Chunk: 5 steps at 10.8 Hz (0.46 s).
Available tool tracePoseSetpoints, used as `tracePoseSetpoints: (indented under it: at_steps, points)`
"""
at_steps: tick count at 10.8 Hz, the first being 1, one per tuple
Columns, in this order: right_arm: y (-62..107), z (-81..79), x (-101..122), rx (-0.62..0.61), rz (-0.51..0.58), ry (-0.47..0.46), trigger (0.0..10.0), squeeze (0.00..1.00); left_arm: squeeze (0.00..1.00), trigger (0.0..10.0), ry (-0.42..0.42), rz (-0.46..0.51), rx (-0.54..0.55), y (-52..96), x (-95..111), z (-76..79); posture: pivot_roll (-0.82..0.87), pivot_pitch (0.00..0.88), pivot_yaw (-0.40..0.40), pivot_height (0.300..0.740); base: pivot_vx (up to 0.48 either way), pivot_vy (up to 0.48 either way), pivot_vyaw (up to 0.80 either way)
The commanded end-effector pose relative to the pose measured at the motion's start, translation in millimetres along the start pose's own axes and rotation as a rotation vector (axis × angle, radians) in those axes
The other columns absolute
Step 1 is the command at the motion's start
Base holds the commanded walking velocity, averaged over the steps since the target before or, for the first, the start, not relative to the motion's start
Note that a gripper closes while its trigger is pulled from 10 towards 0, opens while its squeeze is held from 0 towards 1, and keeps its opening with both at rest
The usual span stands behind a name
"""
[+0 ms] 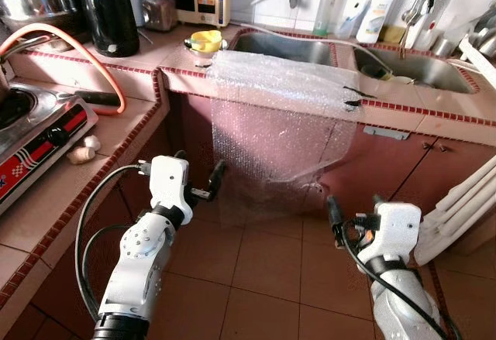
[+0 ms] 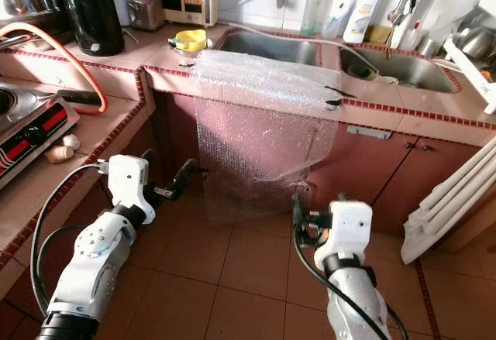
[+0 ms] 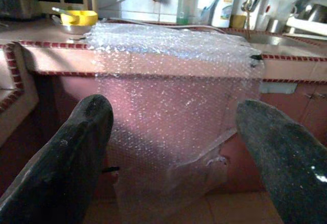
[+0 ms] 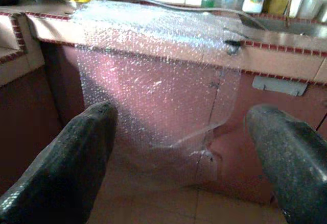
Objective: Kitchen organization
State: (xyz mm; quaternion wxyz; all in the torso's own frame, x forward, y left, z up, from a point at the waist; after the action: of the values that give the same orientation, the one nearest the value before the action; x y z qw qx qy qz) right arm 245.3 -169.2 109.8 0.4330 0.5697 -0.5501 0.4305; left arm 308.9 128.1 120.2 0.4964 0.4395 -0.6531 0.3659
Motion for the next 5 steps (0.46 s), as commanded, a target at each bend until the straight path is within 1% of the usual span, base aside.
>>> tracePoseSetpoints:
  at_steps: [1, 2, 3, 4, 5]
  points:
    - [-0.8, 6.0, 3.5, -0.040, 0.008, 0.069, 10.0, 0.00, 0.00, 10.0, 0.003, 0.014, -0.013, 0.3, 3.9, 2.3, 0.08, 0.000, -0.071, 0.740, 0.277, 0.000, 0.00]
    - [-0.9, 5.6, 2.4, -0.043, 0.007, 0.049, 10.0, 0.00, 0.00, 10.0, 0.005, 0.015, -0.019, 0.3, 3.8, 3.6, 0.08, 0.000, -0.071, 0.740, 0.285, 0.000, 0.00]
    - [-0.5, 6.1, 1.5, -0.050, 0.001, 0.050, 10.0, 0.00, 0.00, 10.0, 0.006, 0.017, -0.020, 0.1, 4.2, 3.5, 0.08, 0.000, -0.071, 0.740, 0.285, 0.000, 0.00]
    - [0.2, 8.5, -0.4, -0.057, -0.011, 0.031, 10.0, 0.00, 0.00, 10.0, 0.008, 0.016, -0.022, 0.4, 3.9, 3.4, 0.08, 0.000, -0.073, 0.740, 0.289, 0.000, 0.00]
    - [0.0, 11.5, 1.7, -0.070, 0.002, -0.017, 10.0, 0.00, 0.00, 10.0, 0.007, 0.013, -0.025, 1.0, 3.0, 3.2, 0.08, 0.000, -0.073, 0.740, 0.292, 0.000, 0.00]
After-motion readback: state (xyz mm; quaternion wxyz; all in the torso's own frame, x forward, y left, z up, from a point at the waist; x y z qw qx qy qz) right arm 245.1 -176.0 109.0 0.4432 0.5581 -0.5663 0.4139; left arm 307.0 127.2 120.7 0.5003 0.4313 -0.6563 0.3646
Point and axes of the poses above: a point about 5 cm out from each wrist's last joint towards the gripper, its own y axis pointing back from the gripper into the wrist, its own x axis along the axis of the wrist's last joint, z = x × y, the point moved 1 cm from there along -y, pointing out of the wrist towards the gripper, and after that the axes turned 15 degrees about -y, right-handed, at the moved point
